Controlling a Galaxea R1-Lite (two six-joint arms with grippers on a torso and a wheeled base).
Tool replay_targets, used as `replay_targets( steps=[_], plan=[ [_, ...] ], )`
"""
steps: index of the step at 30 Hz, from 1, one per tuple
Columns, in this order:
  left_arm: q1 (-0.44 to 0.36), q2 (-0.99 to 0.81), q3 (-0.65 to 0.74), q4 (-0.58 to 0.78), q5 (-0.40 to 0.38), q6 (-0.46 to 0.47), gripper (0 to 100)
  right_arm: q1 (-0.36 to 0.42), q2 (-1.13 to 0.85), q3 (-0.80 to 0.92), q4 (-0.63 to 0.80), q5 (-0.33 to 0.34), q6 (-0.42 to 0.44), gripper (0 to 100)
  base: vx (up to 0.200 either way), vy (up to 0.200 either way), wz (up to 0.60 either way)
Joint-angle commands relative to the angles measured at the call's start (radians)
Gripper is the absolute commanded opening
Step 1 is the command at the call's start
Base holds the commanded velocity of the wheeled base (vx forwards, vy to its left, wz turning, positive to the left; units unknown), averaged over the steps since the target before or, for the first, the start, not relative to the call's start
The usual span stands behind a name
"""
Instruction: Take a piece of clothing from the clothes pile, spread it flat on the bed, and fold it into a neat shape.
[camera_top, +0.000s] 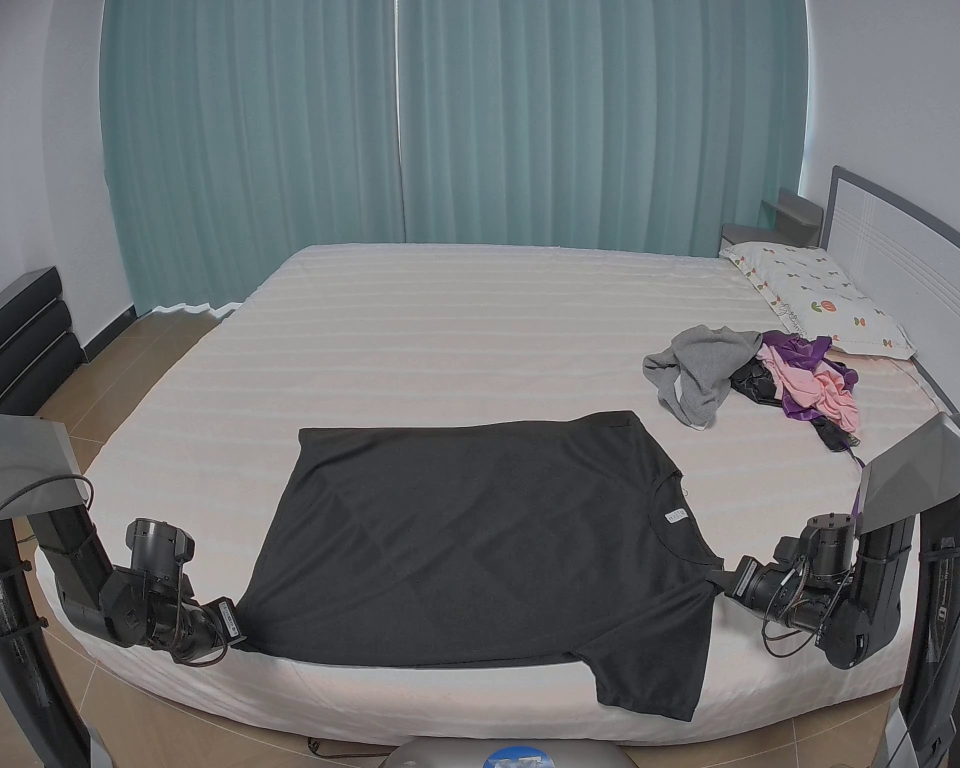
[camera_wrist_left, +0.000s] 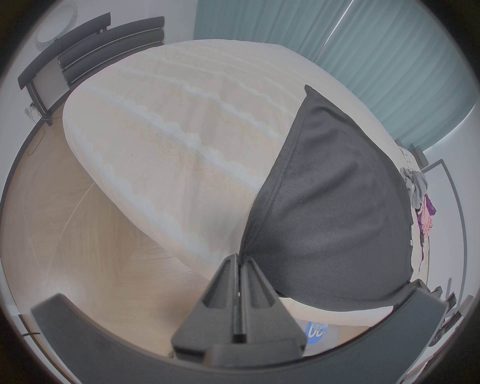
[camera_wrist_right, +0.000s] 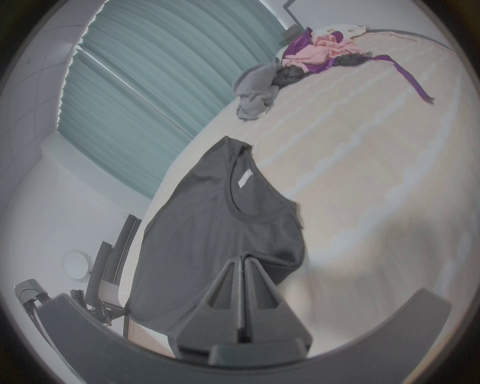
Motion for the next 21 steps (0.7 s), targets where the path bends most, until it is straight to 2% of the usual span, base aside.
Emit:
replay_targets(
  steps=[1,4,5,15,17,21],
  plan=[
    [-0.002,0.001,0.001,-0.001,-0.006,-0.002,0,0.006,-0.009,-0.046,0.025,0.001,-0.002,0,0.000,0.000,0.00],
    [-0.002,0.001,-0.001,-0.001,-0.012,-0.002,0,0.006,-0.007,-0.083,0.083,0.011,-0.007,0,0.000,0.000,0.00],
    [-0.003,0.001,-0.001,0.000,-0.016,-0.004,0,0.007,-0.005,-0.099,0.111,0.012,-0.008,100,0.000,0.000,0.00],
    [-0.002,0.003,-0.002,-0.001,-0.021,-0.004,0,-0.014,-0.067,-0.057,0.126,0.049,-0.022,100,0.000,0.000,0.00],
    [-0.002,0.001,-0.002,-0.001,-0.021,-0.004,0,-0.020,-0.102,0.006,0.123,0.096,-0.031,100,0.000,0.000,0.00],
    [-0.002,-0.002,-0.001,-0.001,-0.021,-0.004,0,-0.020,-0.087,0.116,0.102,0.141,-0.131,100,0.000,0.000,0.00]
  ],
)
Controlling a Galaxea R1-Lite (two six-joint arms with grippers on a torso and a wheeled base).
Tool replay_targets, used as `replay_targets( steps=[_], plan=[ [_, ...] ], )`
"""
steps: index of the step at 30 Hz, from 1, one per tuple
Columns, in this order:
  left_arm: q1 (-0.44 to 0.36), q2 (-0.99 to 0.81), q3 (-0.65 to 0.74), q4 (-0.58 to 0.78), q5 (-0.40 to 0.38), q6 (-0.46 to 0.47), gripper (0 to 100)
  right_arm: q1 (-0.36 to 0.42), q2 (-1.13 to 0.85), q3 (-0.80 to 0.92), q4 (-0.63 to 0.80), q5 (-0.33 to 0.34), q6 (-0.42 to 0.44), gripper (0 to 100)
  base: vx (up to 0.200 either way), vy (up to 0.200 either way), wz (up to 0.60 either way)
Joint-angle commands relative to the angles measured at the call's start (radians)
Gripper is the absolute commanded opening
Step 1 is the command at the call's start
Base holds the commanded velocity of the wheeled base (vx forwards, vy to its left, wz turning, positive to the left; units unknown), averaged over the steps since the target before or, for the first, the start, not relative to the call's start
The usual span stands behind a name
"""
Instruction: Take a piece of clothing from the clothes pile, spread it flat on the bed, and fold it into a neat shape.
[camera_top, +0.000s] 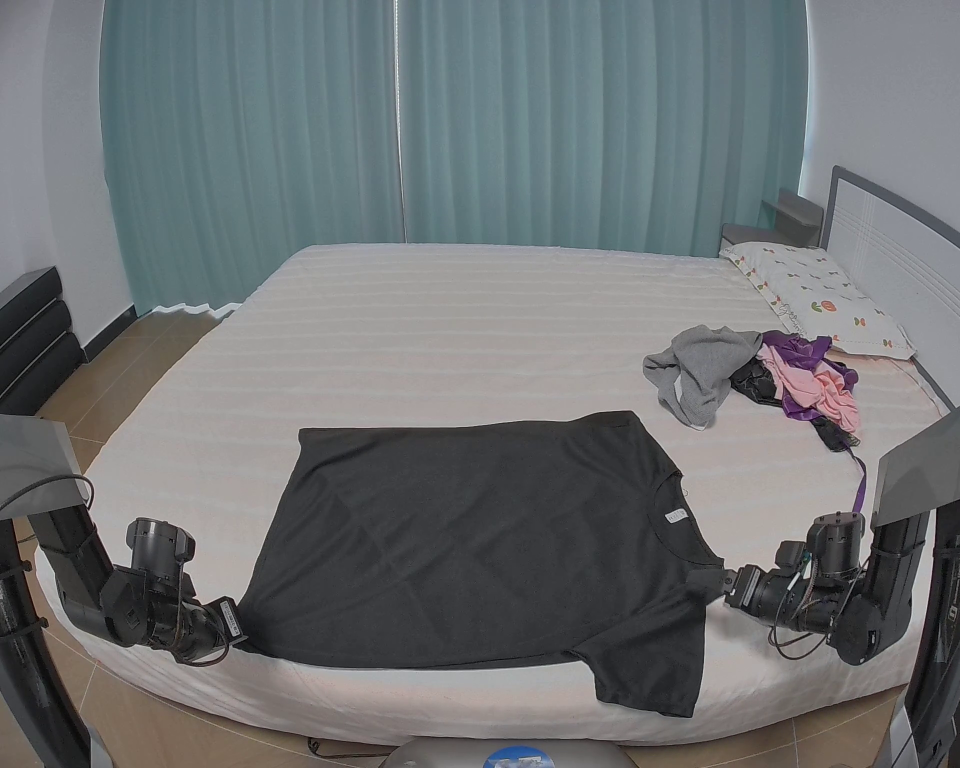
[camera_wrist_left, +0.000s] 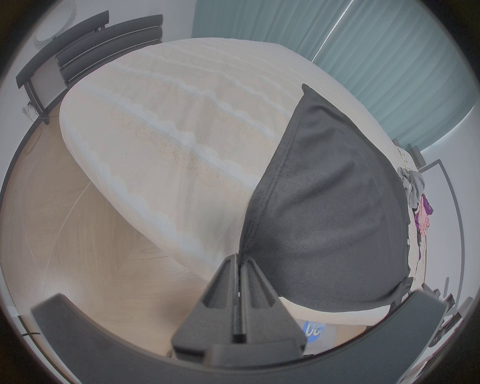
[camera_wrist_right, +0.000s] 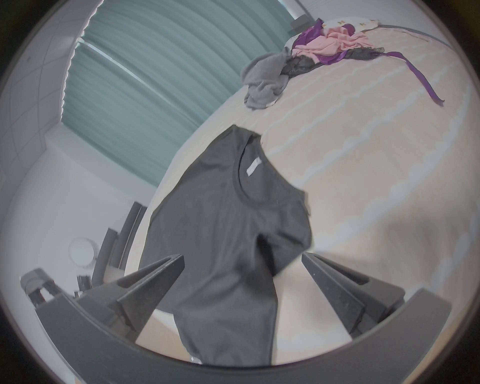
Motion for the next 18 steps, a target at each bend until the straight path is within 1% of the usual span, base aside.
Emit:
replay_targets(
  steps=[1,3,6,14,18],
  plan=[
    [0.001,-0.002,0.002,-0.001,-0.002,-0.001,0,-0.004,-0.013,0.135,-0.041,0.058,-0.088,100,0.000,0.000,0.00],
    [0.001,-0.002,0.002,-0.001,-0.002,-0.001,0,0.006,0.007,0.177,-0.086,0.080,-0.089,100,0.000,0.000,0.00],
    [0.001,-0.004,0.003,-0.001,-0.002,-0.001,0,0.029,0.051,0.215,-0.139,0.083,-0.097,100,0.000,0.000,0.00],
    [-0.001,-0.004,0.005,-0.001,-0.002,-0.001,0,0.086,0.090,0.203,-0.139,0.083,-0.089,100,0.000,0.000,0.00],
    [0.001,-0.004,0.003,-0.001,-0.002,-0.001,0,0.100,0.094,0.183,-0.139,0.083,-0.089,100,0.000,0.000,0.00]
  ],
)
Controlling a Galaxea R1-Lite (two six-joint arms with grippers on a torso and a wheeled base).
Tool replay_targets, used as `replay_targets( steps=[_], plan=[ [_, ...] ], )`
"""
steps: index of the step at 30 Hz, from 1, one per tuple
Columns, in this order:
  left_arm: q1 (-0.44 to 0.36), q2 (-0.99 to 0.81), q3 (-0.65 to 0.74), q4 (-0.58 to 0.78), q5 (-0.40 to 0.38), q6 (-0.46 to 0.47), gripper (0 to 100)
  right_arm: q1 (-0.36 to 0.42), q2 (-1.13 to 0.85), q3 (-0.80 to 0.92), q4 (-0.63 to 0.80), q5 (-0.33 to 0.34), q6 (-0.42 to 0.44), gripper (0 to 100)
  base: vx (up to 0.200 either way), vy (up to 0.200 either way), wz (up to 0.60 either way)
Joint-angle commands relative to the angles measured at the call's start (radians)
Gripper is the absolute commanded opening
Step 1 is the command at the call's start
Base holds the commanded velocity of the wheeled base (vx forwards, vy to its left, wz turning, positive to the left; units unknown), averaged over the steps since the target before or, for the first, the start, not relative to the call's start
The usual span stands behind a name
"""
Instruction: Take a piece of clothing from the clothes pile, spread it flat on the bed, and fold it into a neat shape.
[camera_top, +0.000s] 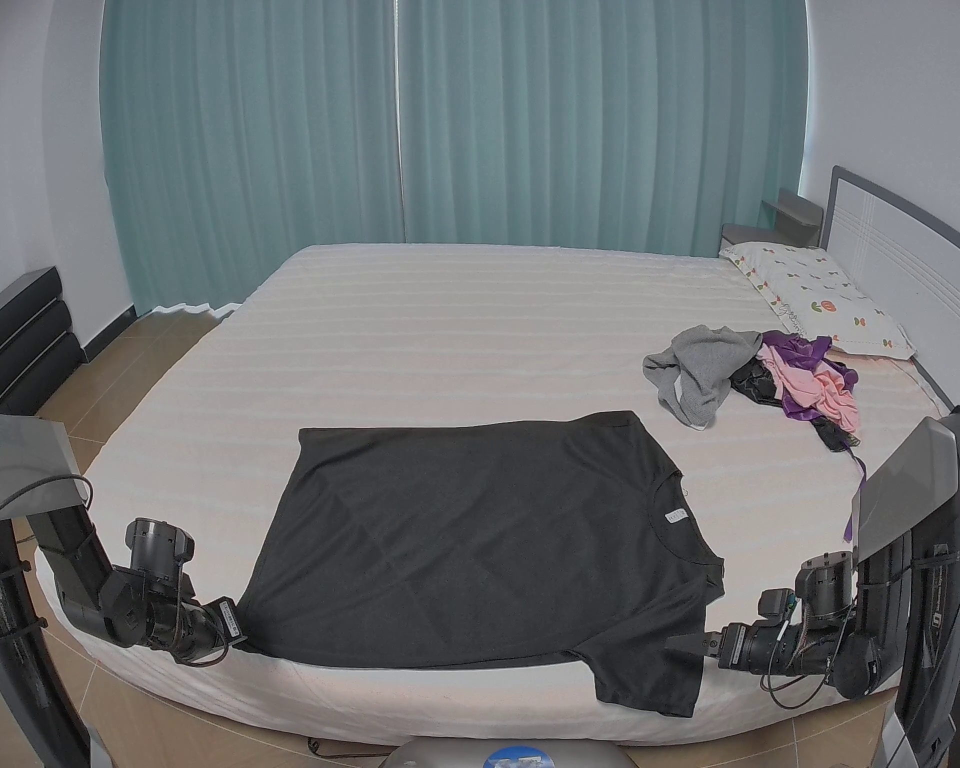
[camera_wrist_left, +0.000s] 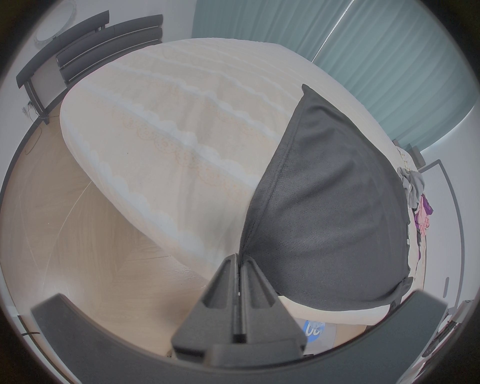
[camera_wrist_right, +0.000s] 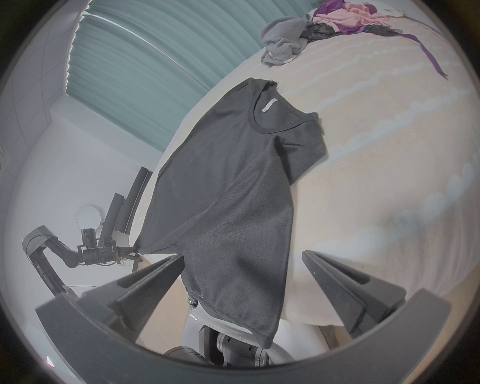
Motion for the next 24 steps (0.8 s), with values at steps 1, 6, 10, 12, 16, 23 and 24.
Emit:
replay_targets(
  steps=[1,6,10,12,16,23,24],
  plan=[
    [-0.001,0.002,-0.001,-0.001,0.000,-0.001,0,0.022,0.034,-0.023,-0.014,-0.003,0.001,100,0.000,0.000,0.00],
    [0.000,0.002,-0.001,-0.001,0.000,-0.001,0,0.039,0.048,-0.059,-0.014,-0.013,0.002,100,0.000,0.000,0.00],
    [-0.001,0.002,-0.001,-0.001,0.000,-0.001,0,0.048,0.051,-0.066,-0.014,-0.013,0.008,100,0.000,0.000,0.00],
    [-0.001,0.003,-0.001,-0.001,0.000,-0.001,0,0.048,0.054,-0.068,-0.014,-0.014,0.011,0,0.000,0.000,0.00],
    [0.000,0.002,0.000,0.001,0.002,-0.001,0,0.049,0.054,-0.059,-0.014,-0.022,0.011,0,0.000,0.000,0.00],
    [-0.001,0.002,0.002,0.001,0.002,0.001,0,-0.012,0.028,0.009,-0.016,-0.046,0.001,0,0.000,0.000,0.00],
    [0.000,0.000,0.003,0.001,0.002,0.001,0,-0.026,0.014,0.023,-0.016,-0.043,0.001,0,0.000,0.000,0.00]
  ],
)
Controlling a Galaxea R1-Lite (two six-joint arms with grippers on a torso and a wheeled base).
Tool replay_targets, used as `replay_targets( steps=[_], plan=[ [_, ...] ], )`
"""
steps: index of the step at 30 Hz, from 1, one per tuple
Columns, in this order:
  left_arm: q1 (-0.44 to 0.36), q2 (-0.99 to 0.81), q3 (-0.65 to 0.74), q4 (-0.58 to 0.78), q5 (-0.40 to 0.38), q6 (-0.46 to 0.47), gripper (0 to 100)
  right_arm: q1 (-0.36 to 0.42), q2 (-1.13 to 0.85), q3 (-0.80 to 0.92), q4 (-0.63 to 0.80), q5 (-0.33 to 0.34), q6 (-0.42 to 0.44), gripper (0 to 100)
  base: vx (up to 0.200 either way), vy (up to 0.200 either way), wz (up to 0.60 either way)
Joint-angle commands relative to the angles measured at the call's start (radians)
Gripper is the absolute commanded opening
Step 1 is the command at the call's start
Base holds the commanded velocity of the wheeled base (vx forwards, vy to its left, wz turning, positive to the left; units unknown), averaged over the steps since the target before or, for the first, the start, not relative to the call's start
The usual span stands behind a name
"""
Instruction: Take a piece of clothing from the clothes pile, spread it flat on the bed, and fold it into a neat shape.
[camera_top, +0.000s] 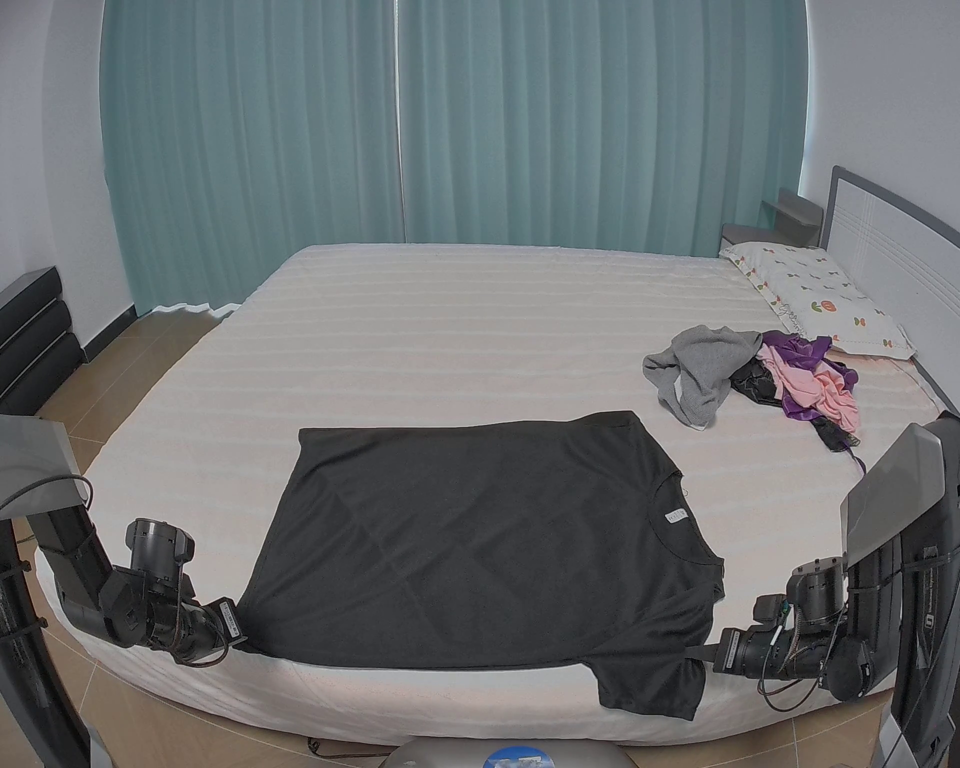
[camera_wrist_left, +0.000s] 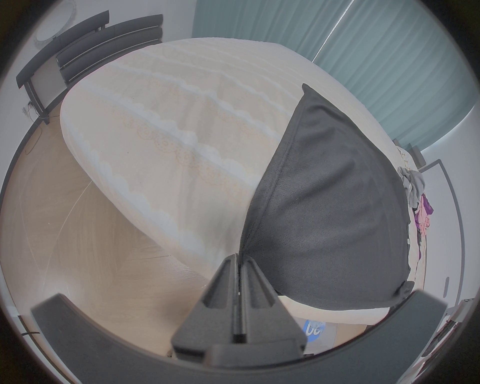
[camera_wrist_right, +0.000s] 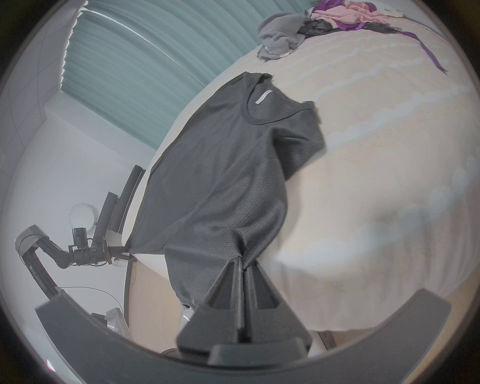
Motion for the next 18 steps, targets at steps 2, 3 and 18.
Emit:
replay_targets(
  steps=[2,3,18],
  plan=[
    [0.000,-0.001,0.003,-0.004,0.000,0.001,0,-0.058,-0.049,0.057,-0.015,0.010,-0.005,0,0.000,0.000,0.00],
    [0.000,-0.001,0.002,-0.004,0.000,0.001,0,-0.058,-0.052,0.057,-0.015,0.012,-0.001,0,0.000,0.000,0.00],
    [0.002,-0.021,0.009,0.000,0.002,0.007,0,-0.067,-0.181,0.057,0.210,0.004,-0.020,0,0.000,0.000,0.00]
  ],
)
